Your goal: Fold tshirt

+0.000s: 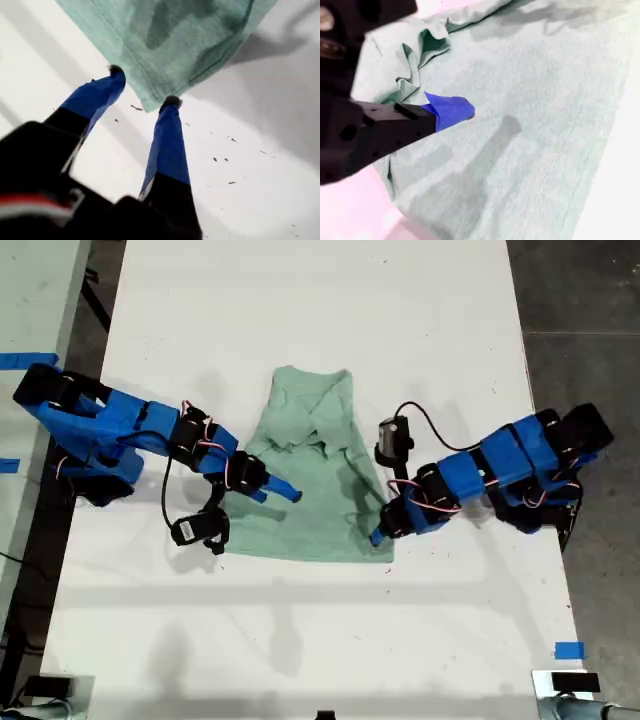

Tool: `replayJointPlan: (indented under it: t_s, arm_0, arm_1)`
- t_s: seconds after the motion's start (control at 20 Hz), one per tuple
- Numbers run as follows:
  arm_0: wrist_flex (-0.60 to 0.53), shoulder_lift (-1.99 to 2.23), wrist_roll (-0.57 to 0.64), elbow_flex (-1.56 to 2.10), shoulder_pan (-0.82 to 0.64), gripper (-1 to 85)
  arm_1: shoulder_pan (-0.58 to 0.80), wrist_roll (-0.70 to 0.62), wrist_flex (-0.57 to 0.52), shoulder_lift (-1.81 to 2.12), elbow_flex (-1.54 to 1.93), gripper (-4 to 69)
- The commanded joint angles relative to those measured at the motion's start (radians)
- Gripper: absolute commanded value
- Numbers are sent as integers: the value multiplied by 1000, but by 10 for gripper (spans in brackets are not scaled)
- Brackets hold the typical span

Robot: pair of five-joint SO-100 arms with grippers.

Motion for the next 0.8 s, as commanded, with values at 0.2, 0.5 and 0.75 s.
replayJointPlan:
  t_s: [0.2,0.5,0.75]
  arm_0:
    - [18,75,-8,-11,9,341]
    - [23,75,-5,-11,9,341]
    - [25,77,-5,-9,9,342]
  arm_1:
    - [-46,35,144,78,-196,265]
    - [-37,75,-140,58,78,235]
    - [-41,98,-341,-80,141,231]
